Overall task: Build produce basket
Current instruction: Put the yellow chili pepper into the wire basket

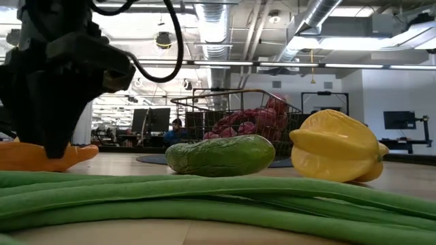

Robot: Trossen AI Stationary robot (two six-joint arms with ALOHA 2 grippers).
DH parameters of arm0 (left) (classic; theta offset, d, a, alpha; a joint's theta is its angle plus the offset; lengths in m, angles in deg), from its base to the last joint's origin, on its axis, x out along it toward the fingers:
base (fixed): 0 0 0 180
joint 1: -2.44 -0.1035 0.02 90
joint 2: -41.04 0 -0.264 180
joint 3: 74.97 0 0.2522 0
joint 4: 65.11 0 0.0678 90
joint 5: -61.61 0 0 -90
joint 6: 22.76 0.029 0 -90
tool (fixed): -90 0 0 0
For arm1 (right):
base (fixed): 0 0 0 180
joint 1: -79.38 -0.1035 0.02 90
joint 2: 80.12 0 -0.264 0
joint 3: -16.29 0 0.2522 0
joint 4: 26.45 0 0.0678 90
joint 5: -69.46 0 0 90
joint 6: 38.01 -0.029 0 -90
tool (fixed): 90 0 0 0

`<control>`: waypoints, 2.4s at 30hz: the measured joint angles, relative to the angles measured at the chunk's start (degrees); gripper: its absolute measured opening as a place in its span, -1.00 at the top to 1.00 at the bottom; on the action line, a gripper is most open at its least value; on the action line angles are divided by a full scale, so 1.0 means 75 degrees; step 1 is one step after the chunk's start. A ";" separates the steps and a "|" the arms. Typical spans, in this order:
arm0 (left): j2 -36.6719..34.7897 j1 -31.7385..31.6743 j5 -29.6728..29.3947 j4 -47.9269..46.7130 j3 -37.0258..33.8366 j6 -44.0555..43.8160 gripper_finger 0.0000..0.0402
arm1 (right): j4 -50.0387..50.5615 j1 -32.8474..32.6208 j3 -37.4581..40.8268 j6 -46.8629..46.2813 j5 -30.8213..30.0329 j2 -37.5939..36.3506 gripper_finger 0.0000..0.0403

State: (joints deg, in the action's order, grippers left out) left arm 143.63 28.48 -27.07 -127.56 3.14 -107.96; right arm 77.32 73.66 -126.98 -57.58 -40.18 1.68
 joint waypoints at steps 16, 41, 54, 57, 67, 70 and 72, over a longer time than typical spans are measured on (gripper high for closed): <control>-0.0001 -0.0436 0.0391 0.0234 -0.0111 0.0506 -0.07 | 0.0000 0.0000 0.0000 0.0059 0.0000 -0.0006 -0.40; 0.0533 -0.0658 0.0449 0.0043 0.0190 0.1863 0.72 | 0.0000 0.0029 -0.0003 0.0085 0.0003 -0.0009 -0.40; 0.0542 -0.1182 -0.2676 -0.3492 0.3654 0.4276 0.84 | -0.0010 0.0026 -0.0003 -0.0224 0.0003 -0.0009 -0.40; 0.0533 -0.1554 -0.3583 -0.4133 0.4849 0.5103 0.84 | -0.0014 0.0026 -0.0003 -0.0399 -0.0017 -0.0009 -0.40; 0.0524 -0.3769 -0.3516 -0.2982 0.6604 0.8629 0.84 | -0.0078 0.0232 -0.0003 -0.0548 -0.0184 -0.0009 -0.40; 0.0595 -0.4434 -0.2903 -0.2427 0.6607 0.9339 0.84 | -0.0076 0.0352 -0.0003 -0.0548 -0.0187 -0.0006 -0.40; 0.0737 -0.4797 -0.2501 -0.2098 0.6610 0.9714 0.84 | -0.0088 0.0434 -0.0003 -0.0546 -0.0187 -0.0006 -0.40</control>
State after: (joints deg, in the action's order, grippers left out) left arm 149.15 -7.49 -45.83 -143.29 52.72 -35.10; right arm 76.66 76.91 -127.00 -61.68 -41.59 1.64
